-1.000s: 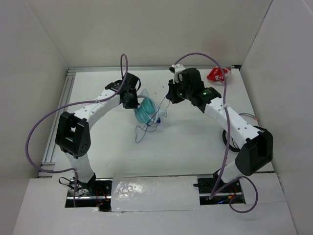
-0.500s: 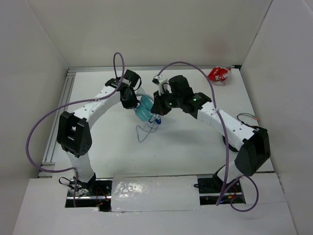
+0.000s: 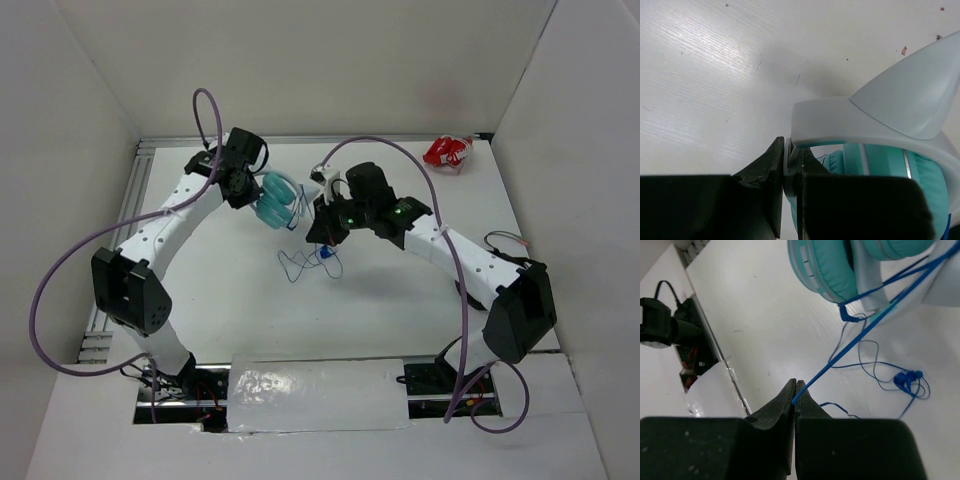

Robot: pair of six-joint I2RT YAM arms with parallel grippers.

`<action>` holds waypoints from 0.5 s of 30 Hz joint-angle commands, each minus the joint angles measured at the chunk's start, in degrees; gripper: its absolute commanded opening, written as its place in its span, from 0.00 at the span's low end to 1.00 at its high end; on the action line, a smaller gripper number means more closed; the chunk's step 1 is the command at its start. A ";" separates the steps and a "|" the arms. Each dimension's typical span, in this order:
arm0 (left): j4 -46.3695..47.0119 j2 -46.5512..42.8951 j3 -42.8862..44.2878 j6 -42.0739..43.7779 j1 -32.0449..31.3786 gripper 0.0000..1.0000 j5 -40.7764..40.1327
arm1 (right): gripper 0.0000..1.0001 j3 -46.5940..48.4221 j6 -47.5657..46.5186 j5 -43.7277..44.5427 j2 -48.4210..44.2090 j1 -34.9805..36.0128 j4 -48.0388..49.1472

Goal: Wrap the headphones

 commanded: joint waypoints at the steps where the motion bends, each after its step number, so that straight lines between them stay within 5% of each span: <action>1: 5.03 -5.49 -0.41 -3.33 1.16 0.00 -1.15 | 0.04 1.57 -2.39 -8.79 -1.92 1.36 4.94; 8: 14.19 -10.67 -5.52 -5.26 3.71 0.00 12.63 | 0.14 2.99 -3.99 -5.12 3.44 6.29 13.71; 15: 26.75 -16.81 -10.61 -1.41 9.16 0.00 34.17 | 0.30 -10.37 -7.84 8.92 1.17 8.66 32.26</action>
